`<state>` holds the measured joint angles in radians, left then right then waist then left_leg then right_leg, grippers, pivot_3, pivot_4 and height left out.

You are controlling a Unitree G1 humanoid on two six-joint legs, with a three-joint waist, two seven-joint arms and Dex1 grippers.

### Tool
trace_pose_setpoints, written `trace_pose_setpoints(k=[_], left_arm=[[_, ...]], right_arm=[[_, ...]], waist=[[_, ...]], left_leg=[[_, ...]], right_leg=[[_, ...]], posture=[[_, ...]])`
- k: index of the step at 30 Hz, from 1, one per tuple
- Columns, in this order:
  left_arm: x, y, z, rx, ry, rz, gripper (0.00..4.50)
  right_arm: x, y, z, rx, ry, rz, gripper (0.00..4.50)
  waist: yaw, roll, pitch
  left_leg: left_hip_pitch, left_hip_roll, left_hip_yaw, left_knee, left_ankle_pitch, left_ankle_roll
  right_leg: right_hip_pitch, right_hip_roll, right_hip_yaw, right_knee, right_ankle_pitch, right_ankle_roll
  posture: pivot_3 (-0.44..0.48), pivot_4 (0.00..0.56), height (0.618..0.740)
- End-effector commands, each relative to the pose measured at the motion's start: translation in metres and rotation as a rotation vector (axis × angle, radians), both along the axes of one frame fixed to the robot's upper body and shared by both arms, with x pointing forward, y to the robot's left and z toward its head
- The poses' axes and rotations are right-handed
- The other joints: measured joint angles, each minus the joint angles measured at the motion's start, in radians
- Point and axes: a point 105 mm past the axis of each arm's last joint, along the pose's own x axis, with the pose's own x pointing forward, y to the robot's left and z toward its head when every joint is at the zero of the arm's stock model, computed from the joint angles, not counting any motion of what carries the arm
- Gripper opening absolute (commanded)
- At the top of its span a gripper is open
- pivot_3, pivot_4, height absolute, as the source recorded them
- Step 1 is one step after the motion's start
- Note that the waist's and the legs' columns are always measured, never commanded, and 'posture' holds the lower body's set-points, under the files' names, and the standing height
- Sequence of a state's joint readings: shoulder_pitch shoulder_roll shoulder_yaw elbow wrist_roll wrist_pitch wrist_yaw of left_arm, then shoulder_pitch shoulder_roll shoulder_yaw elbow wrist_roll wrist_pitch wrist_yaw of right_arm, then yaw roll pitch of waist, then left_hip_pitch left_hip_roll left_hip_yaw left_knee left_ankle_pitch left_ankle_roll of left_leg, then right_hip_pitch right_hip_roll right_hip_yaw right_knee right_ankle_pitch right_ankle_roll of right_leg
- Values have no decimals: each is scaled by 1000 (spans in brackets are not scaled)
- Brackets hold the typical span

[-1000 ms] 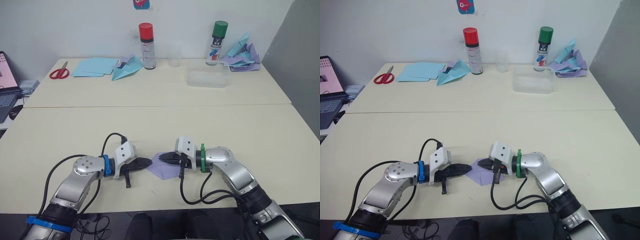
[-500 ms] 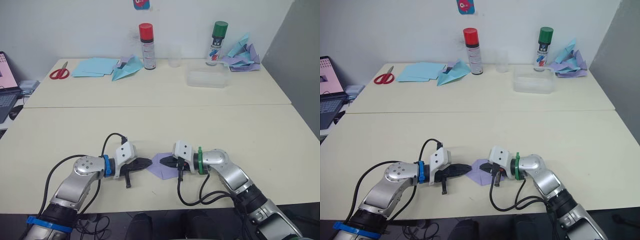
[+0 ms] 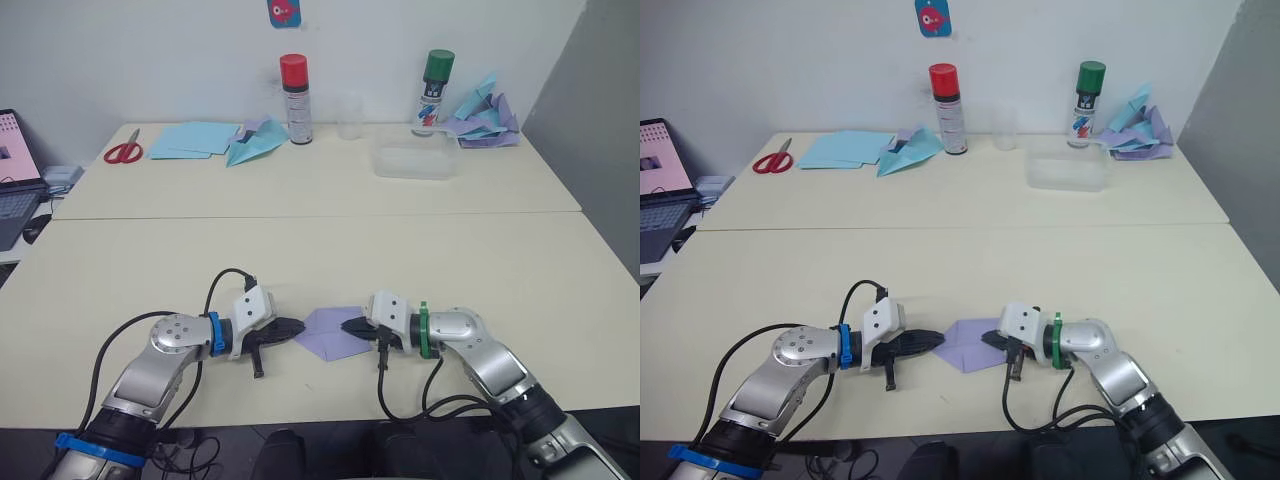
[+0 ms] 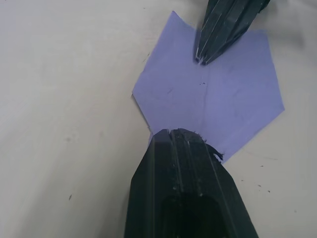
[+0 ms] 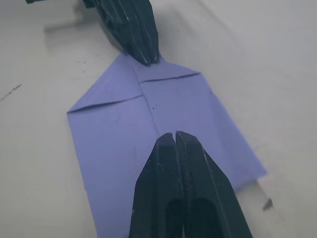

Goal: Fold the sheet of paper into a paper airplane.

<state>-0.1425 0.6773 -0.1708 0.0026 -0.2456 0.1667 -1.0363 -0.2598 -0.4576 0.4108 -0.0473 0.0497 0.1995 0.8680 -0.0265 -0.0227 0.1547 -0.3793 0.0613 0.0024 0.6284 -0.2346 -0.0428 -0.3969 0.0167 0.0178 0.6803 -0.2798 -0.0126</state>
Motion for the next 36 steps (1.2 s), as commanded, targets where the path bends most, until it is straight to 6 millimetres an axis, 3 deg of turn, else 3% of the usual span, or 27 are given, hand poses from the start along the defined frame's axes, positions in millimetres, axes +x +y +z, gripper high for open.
trace_pose_setpoints(k=[1,11,13,16,18,21,27,33,36], left_arm=[[-7,12,-27,79,93,33,0],[-3,9,-27,77,90,22,0],[-2,8,-27,77,89,20,0],[0,7,-27,74,85,15,0],[0,7,-27,73,85,14,0],[0,5,-27,72,85,10,0],[0,4,-26,72,82,7,0],[0,5,-20,72,59,5,0],[3,-1,-3,35,16,-1,0]], right_arm=[[4,-42,-32,-131,86,-171,38],[0,-65,-21,-98,70,-261,38],[3,-63,-6,-34,39,-259,38],[7,-48,34,136,-53,-195,38],[4,-39,43,169,-63,-147,38],[0,-16,40,167,-48,-74,38],[1,10,22,101,4,-9,38],[5,9,-3,-25,54,-4,38],[3,8,-10,-42,79,1,38]], waist=[[0,0,-1],[3,-1,-1],[4,-1,-1],[4,-1,2],[4,0,3],[3,1,3],[7,3,5],[7,3,5],[7,3,5]], left_leg=[[1,0,0,0,0,0],[13,0,-1,-3,-2,-3],[12,-1,0,-3,-3,-5],[11,-2,1,-3,-4,-7],[6,-2,3,-2,-4,-7],[4,-1,1,-2,-4,-7],[3,0,0,-2,-4,-7],[2,0,1,-2,-4,-7],[2,0,1,-2,-4,-7]], right_leg=[[1,0,0,0,-2,-3],[9,-7,1,-6,-5,-6],[9,-9,2,-7,-6,-4],[9,-9,3,-8,-7,-2],[9,-9,3,-7,-5,0],[8,-6,1,-7,-2,6],[7,-4,0,-7,-5,1],[7,-4,0,-7,-4,2],[7,-4,0,-7,-4,2]], posture=[[0,150,740],[0,150,740],[0,150,740],[0,150,740],[0,150,740],[0,150,740],[0,150,740],[0,150,740],[0,150,740]])
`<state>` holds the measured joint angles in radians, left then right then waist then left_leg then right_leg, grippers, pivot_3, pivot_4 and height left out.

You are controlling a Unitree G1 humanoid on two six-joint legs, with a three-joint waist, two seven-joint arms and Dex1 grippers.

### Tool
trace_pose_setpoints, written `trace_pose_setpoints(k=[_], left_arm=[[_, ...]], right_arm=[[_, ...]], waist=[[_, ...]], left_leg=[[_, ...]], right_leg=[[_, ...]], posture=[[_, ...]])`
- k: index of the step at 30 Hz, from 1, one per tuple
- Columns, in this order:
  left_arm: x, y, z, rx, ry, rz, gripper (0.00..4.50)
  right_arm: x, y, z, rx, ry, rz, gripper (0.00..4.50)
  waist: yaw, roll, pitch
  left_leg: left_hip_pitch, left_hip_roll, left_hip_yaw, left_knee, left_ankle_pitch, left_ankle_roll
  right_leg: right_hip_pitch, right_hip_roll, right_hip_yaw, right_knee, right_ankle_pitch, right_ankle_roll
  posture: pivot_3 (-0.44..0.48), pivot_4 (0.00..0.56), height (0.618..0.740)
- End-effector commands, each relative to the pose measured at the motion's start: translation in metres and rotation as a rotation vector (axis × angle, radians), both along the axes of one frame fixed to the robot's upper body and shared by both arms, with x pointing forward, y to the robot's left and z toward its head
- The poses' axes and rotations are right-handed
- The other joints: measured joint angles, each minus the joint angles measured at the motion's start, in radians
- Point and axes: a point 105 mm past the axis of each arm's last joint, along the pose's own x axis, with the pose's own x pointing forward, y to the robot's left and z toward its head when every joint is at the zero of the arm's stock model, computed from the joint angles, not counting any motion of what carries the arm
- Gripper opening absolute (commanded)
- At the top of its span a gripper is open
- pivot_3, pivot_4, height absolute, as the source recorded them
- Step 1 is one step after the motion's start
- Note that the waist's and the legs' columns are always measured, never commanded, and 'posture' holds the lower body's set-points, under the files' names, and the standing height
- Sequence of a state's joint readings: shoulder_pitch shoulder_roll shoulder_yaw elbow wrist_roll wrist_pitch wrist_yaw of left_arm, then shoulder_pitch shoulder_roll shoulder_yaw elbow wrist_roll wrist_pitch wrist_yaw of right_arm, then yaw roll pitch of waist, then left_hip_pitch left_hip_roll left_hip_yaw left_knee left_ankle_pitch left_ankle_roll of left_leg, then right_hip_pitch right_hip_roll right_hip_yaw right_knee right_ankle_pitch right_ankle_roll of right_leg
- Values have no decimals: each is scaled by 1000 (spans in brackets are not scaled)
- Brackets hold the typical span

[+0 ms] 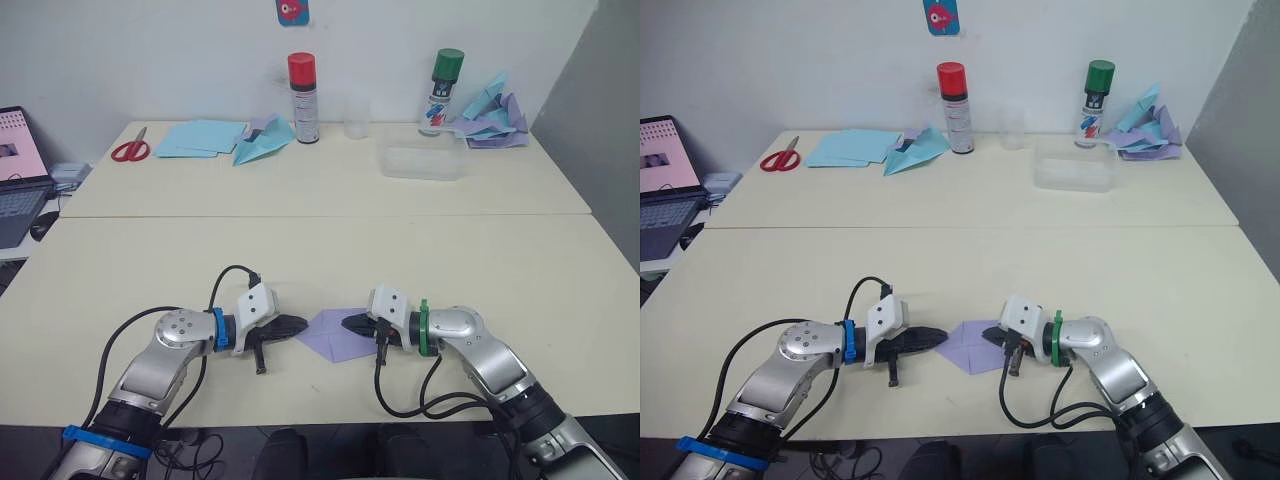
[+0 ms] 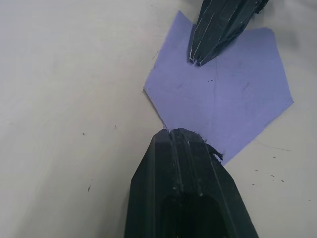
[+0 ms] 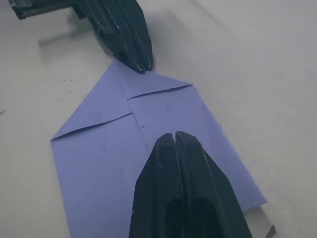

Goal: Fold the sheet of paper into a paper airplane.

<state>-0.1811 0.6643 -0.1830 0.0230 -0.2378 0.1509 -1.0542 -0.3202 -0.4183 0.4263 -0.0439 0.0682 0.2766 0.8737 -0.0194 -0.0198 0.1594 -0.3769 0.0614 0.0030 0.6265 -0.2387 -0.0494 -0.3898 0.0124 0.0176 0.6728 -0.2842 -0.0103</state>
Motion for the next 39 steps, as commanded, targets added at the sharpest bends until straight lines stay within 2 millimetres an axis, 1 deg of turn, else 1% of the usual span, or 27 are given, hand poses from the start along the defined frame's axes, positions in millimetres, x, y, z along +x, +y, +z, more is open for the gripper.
trace_pose_setpoints(k=[1,4,7,10,13,16,20,24,29,31,34,36,38,39], left_arm=[[-2,0,-1,17,21,28,0],[-1,-13,16,-36,-8,12,0],[-4,-26,20,-52,-16,-14,0],[-7,-33,13,-47,4,-20,0],[-8,-32,0,-16,22,-12,0],[-11,-25,-14,22,52,3,0],[-18,-15,-22,48,74,1,0],[-26,2,-31,71,104,36,0],[-27,21,-37,63,135,122,0],[-28,32,-43,74,152,164,0],[-37,44,-51,104,180,186,0],[-43,54,-54,125,193,210,0],[-43,61,-54,143,183,234,0],[-41,63,-51,142,172,249,0]], right_arm=[[-4,-7,-20,-64,56,-10,38],[-2,-6,-21,-65,52,-15,38],[-1,-6,-21,-63,53,-16,38],[-1,-6,-21,-64,52,-14,38],[-2,-6,-21,-63,52,-14,38],[-3,-7,-20,-65,52,-14,38],[-5,-8,-21,-70,54,-15,38],[-6,-10,-22,-79,57,-14,38],[-8,-10,-23,-86,63,-6,38],[-9,-10,-23,-88,64,-1,38],[-9,-10,-24,-90,66,6,38],[-9,-10,-24,-92,66,9,38],[-8,-10,-24,-93,66,10,38],[-8,-10,-24,-94,66,11,38]], waist=[[0,0,0],[0,-2,2],[-3,-3,2],[-6,-3,3],[-6,-4,3],[-7,-4,3],[-7,-4,3],[-8,-3,2],[-9,-3,1],[-9,-3,0],[-9,-2,-2],[-12,-2,-4],[-13,-2,-4],[-13,-2,-4]], left_leg=[[0,0,0,0,0,0],[0,0,-1,0,0,0],[-2,0,-1,0,0,0],[-5,0,0,0,0,0],[-5,0,-1,0,0,0],[-5,0,-1,-1,0,0],[-5,0,0,-1,0,0],[-4,0,0,-1,0,0],[-3,1,0,-2,0,0],[-2,1,0,-2,0,0],[-2,1,0,-2,0,0],[0,1,0,-3,0,0],[4,2,1,-5,-1,0],[8,2,1,-7,-1,0]], right_leg=[[0,0,0,0,0,0],[0,0,-1,0,0,0],[-2,2,-1,0,1,2],[-5,3,-1,0,1,2],[-6,4,-1,0,1,2],[-6,4,-1,1,1,2],[-5,4,0,1,1,2],[-5,4,0,1,1,2],[-5,4,-1,1,0,1],[-5,4,-1,1,0,0],[-5,4,0,1,0,0],[-4,4,0,2,-1,-1],[-1,3,0,2,-1,-3],[0,3,1,1,-5,-8]], posture=[[0,150,740],[0,150,740],[0,150,740],[0,150,740],[0,150,740],[0,150,740],[0,150,740],[0,150,740],[0,150,740],[0,150,740],[0,150,740],[0,150,740],[0,150,740],[0,150,740]])
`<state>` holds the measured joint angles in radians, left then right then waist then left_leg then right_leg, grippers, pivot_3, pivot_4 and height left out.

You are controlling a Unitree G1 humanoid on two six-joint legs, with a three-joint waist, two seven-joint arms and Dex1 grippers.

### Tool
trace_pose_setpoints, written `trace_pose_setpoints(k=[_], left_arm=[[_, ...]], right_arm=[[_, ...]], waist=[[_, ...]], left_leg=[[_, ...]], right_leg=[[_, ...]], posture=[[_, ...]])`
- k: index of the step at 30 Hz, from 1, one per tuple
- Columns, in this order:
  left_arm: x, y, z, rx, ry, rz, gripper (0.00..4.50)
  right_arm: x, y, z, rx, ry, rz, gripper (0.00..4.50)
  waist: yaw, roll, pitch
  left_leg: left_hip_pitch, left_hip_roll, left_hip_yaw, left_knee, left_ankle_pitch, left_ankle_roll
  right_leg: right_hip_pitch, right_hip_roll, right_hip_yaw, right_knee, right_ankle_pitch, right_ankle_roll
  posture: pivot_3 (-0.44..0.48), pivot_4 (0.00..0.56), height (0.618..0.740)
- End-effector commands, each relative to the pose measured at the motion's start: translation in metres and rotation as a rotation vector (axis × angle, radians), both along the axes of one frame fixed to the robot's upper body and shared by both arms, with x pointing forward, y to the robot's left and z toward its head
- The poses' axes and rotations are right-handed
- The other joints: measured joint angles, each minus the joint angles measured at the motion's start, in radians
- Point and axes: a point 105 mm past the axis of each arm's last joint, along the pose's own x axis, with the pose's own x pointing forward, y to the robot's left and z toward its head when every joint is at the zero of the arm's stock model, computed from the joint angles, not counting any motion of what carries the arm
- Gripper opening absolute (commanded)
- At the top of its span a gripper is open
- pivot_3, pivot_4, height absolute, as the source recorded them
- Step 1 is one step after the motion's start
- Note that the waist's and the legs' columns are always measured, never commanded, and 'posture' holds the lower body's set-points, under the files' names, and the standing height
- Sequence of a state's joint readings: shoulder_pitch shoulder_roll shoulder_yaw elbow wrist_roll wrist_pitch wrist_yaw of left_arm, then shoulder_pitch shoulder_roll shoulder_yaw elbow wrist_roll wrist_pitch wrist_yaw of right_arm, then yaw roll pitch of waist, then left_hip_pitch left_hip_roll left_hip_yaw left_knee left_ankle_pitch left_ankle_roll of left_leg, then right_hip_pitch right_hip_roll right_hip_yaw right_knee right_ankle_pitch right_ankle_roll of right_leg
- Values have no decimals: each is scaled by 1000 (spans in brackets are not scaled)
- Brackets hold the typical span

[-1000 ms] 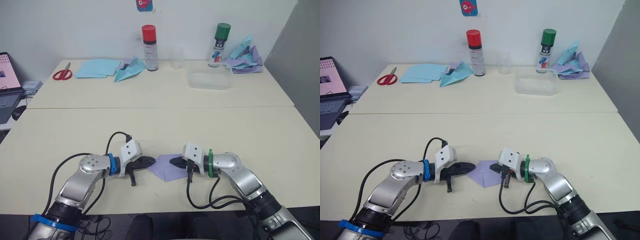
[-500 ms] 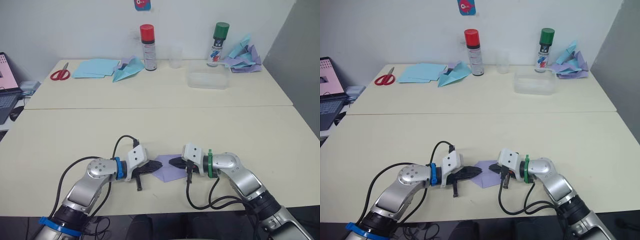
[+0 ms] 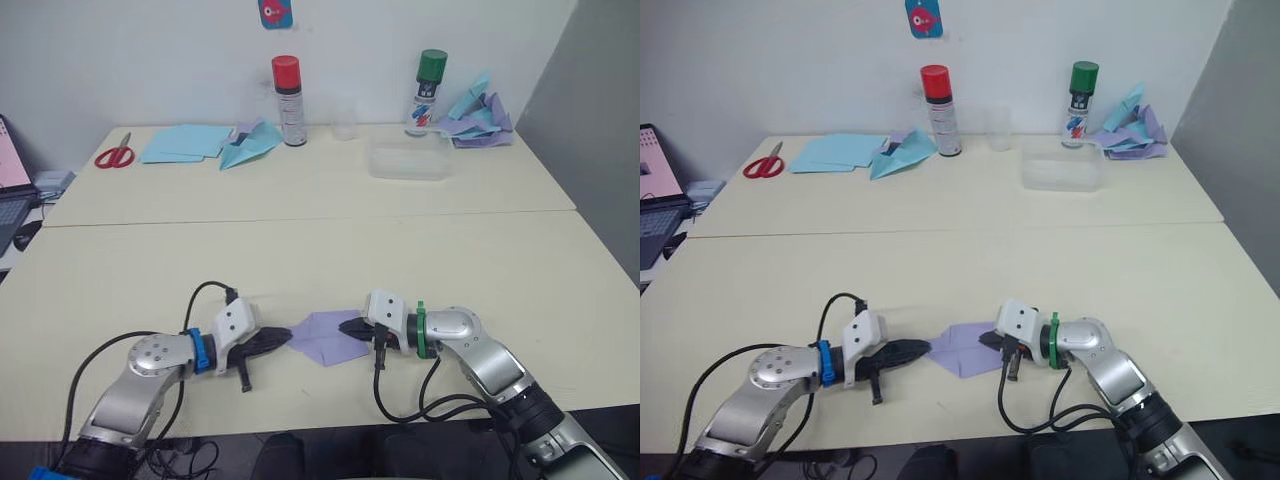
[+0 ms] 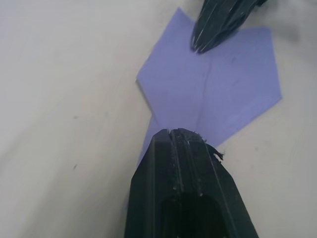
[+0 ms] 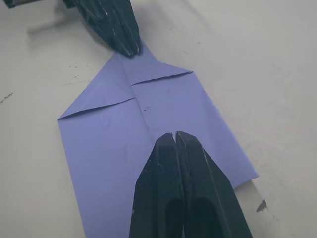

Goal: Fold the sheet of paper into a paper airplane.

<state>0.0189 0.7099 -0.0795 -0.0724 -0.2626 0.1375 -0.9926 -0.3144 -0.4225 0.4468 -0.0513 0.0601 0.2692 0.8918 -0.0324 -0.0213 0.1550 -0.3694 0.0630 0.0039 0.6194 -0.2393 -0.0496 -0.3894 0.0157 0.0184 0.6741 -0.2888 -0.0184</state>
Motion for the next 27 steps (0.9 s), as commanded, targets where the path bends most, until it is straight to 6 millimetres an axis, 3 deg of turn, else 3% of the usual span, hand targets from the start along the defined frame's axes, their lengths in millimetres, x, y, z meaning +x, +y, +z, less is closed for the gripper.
trace_pose_setpoints(k=[1,3,8,11,13,16,19,23,27], left_arm=[[-14,35,-35,119,149,132,0],[-12,35,-27,106,131,140,0],[-1,28,22,-46,25,152,0],[2,19,50,-125,-19,129,0],[1,8,57,-142,-28,94,0],[-2,-9,57,-145,-19,38,0],[-5,-24,42,-94,7,-6,0],[-4,-24,15,1,40,-14,0],[3,-23,3,33,53,-7,0]], right_arm=[[-2,-13,-21,-82,60,-25,38],[-3,-13,-21,-82,61,-22,38],[-2,-13,-21,-83,62,-19,38],[-2,-13,-21,-81,62,-17,38],[-1,-13,-21,-80,62,-15,38],[-1,-12,-21,-80,62,-13,38],[0,-11,-20,-79,60,-11,38],[1,-10,-17,-70,55,-7,38],[0,-8,-12,-49,46,2,38]], waist=[[0,0,0],[0,0,0],[0,-3,2],[1,-8,7],[1,-12,9],[1,-13,11],[1,-13,11],[1,-14,13],[3,-13,14]], left_leg=[[6,0,0,-4,0,0],[8,0,0,-7,0,0],[5,0,1,-9,0,0],[4,1,0,-10,0,0],[4,1,0,-10,0,0],[4,1,0,-10,0,-1],[4,0,1,-10,0,-1],[4,0,1,-10,0,-1],[5,0,0,-10,0,-1]], right_leg=[[0,-1,1,0,-2,-3],[0,-1,1,-1,-3,-4],[0,1,0,2,-1,-1],[0,1,-2,2,-2,0],[0,1,-2,2,-2,0],[0,0,-1,2,-2,0],[0,0,1,1,-2,0],[0,1,0,2,-2,0],[0,1,-1,2,-2,0]], posture=[[0,150,740],[0,150,740],[0,150,740],[0,150,740],[0,150,740],[0,150,740],[0,150,740],[0,150,740],[0,150,740]])
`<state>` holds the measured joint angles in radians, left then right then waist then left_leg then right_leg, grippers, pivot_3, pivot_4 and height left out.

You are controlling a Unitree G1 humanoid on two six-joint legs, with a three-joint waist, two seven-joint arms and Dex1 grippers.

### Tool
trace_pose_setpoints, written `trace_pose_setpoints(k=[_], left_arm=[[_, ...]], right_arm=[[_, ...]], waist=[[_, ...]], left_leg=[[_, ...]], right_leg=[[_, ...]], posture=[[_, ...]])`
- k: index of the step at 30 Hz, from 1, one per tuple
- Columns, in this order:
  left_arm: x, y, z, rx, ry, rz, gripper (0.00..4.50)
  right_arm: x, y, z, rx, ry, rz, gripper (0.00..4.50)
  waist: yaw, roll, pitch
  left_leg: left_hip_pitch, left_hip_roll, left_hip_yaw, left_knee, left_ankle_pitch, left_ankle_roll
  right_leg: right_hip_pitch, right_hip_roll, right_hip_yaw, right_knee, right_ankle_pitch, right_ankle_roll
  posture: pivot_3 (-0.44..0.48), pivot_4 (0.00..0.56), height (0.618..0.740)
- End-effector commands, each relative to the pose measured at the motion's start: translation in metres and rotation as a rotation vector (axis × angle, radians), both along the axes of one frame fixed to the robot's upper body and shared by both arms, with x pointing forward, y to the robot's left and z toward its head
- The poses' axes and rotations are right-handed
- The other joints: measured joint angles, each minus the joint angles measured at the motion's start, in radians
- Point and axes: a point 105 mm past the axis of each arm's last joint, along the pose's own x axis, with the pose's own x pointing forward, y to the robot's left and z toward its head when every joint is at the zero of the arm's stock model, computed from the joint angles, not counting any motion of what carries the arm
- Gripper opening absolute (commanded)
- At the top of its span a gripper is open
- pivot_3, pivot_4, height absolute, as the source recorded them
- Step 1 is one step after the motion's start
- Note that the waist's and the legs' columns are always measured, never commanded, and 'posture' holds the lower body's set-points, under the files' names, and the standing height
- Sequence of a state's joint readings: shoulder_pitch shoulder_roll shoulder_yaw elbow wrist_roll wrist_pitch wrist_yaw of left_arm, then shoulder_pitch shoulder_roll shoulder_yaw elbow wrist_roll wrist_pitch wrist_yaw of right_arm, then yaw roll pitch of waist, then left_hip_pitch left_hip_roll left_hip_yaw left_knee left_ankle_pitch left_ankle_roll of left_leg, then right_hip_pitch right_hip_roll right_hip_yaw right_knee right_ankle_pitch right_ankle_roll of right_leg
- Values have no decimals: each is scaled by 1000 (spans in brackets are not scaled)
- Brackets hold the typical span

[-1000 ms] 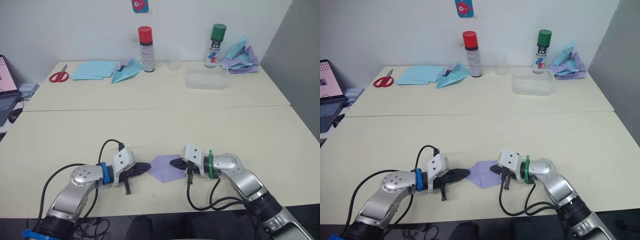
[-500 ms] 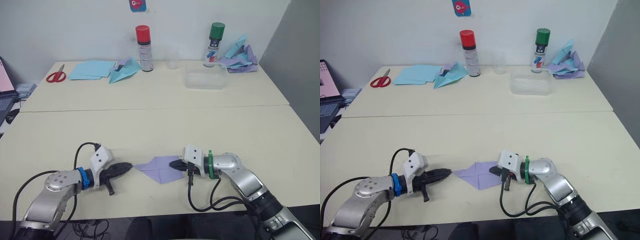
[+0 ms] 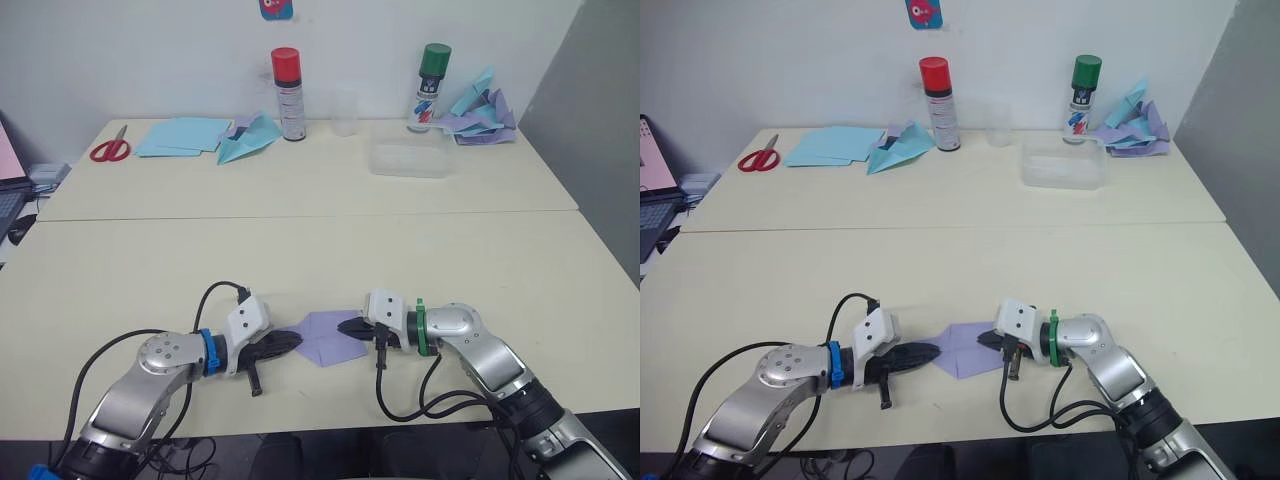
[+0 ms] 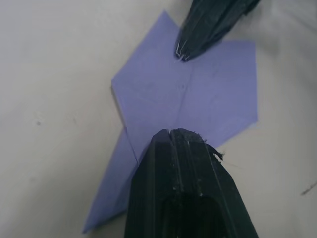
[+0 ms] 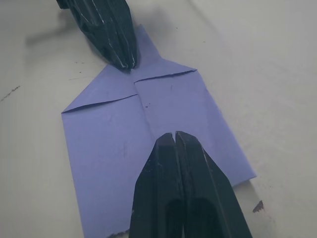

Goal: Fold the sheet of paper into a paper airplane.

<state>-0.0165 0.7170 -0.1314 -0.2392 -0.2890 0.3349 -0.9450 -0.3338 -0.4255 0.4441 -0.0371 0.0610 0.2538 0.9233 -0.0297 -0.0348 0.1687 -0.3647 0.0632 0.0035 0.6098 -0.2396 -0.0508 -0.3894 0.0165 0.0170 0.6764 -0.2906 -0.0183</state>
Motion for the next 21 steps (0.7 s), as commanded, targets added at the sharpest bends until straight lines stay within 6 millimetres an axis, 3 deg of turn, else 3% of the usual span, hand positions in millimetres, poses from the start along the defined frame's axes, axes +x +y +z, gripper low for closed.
trace_pose_setpoints(k=[1,7,9,15,19,21], left_arm=[[5,4,-14,38,28,23,0],[-1,6,-28,52,94,10,0],[-2,7,-29,56,102,6,0],[-1,9,-31,56,104,3,0],[0,9,-33,56,103,3,0],[-1,9,-34,56,103,3,0]], right_arm=[[-3,-8,-13,-40,49,-24,38],[2,-7,10,38,-12,-31,38],[4,-12,23,70,-43,-20,412],[1,-33,43,73,-114,20,2457],[6,-39,42,110,-11,-79,3963],[4,-37,38,126,97,-107,4482]], waist=[[0,0,0],[0,0,0],[0,1,1],[1,2,3],[1,2,3],[1,2,3]], left_leg=[[0,0,0,0,0,0],[0,0,1,0,0,0],[0,0,1,0,0,0],[-2,-1,1,0,0,0],[-1,-1,1,0,0,0],[-1,-1,1,0,0,0]], right_leg=[[0,0,0,0,0,0],[0,-2,1,0,0,1],[0,-2,1,0,0,1],[0,-2,0,-1,-1,2],[0,-1,0,-1,-1,2],[0,-1,0,0,-1,2]], posture=[[0,150,740],[0,150,740],[0,150,740],[0,150,740],[0,150,740],[0,150,740]])
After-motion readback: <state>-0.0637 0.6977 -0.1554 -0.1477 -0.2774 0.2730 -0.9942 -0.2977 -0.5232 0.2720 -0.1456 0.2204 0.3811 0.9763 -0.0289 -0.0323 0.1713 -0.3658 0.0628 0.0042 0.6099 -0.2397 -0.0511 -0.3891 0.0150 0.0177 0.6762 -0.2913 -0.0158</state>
